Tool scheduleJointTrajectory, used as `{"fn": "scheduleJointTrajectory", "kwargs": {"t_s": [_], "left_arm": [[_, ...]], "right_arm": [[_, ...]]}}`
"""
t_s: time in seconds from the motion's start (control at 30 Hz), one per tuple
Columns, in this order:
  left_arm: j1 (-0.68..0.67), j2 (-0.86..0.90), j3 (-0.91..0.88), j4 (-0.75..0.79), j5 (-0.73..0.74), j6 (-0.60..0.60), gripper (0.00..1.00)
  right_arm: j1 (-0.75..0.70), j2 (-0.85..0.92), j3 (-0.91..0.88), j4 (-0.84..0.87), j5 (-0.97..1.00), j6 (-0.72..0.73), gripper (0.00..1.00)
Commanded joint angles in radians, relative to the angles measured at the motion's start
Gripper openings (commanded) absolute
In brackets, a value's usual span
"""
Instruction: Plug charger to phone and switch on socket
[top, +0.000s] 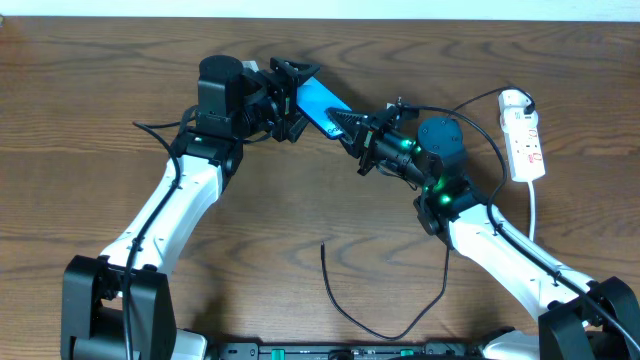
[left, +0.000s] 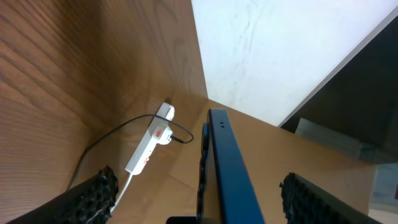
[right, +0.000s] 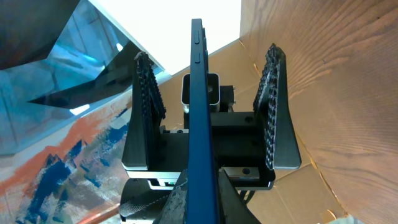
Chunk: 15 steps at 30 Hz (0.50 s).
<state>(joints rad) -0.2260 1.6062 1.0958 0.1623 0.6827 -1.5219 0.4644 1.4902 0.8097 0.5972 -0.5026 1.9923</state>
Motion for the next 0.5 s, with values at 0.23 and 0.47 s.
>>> {"fn": "scheduleJointTrajectory", "kwargs": {"t_s": [0.23,0.47], "left_arm": [[0.0,-0.024,0.008,0.004,0.021,0.002,0.66],[0.0,-0.024,0.008,0.003,0.021,0.025,0.55]], "right_arm": [[0.016,-0.002,0.019,0.016,-0.034,0.011,0.01],[0.017,-0.002,0.019,0.013,-0.058,0.0,0.01]]}}
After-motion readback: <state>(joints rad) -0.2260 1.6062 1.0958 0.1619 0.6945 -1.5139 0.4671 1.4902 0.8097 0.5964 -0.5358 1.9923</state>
